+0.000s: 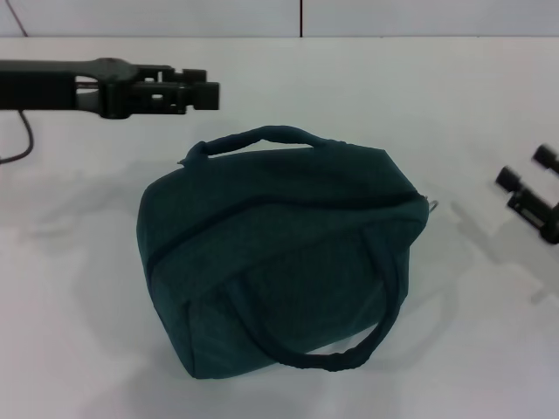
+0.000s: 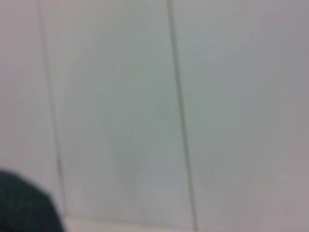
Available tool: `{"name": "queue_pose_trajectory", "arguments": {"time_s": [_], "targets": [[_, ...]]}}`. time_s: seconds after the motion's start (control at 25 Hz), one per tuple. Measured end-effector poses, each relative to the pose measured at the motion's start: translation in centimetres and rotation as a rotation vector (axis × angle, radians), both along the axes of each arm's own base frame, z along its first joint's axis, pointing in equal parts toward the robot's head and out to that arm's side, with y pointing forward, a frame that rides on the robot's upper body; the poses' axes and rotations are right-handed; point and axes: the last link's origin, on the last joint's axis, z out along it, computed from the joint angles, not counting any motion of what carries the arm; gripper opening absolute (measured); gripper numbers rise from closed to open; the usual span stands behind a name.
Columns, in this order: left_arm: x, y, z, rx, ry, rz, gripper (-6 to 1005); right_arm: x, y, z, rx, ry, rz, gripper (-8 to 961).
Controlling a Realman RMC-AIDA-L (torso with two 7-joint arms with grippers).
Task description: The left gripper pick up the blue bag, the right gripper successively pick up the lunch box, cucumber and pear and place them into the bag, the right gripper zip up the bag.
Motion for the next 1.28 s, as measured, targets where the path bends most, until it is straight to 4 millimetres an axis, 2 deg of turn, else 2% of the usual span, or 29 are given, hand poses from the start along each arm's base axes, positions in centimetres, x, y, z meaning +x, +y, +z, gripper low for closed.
{"name": "queue_pose_trajectory", "arguments": {"time_s": [0.16, 0.24, 0.4, 0.6, 0.88, 1.12, 1.28], "targets": [[-1.1, -0.9, 0.1, 0.061, -0.05, -0.007, 625, -1.1, -0.1, 1.7, 0.034, 0.064, 0.084, 672], [-1.3, -1.5, 0.0, 0.095, -0.076, -0.03, 628, -2.7, 0.1, 3.0, -0.004, 0.132, 0.189, 738], [-1.6, -2.9, -0.4, 0.138, -0.119, -0.107, 635, -7.5, 1.5, 4.4, -0.256, 0.233, 0.397, 749], [-1.8, -4.6, -0.8, 0.219, -0.166, -0.237, 643, -12.8, 3.1, 3.6, -0.564, 0.16, 0.551, 752], [-2.9, -6.2, -1.2, 0.255, -0.167, -0.264, 678, -16.7, 4.7, 1.4, -0.721, 0.077, 0.61, 751], [-4.0, -7.6, -2.0, 0.264, -0.172, -0.234, 825, -18.0, 5.0, 0.0, -0.762, 0.015, 0.63, 751], [-4.3, -8.0, -2.4, 0.259, -0.166, -0.242, 870, -18.4, 5.2, -0.5, -0.77, -0.029, 0.636, 750]]}}
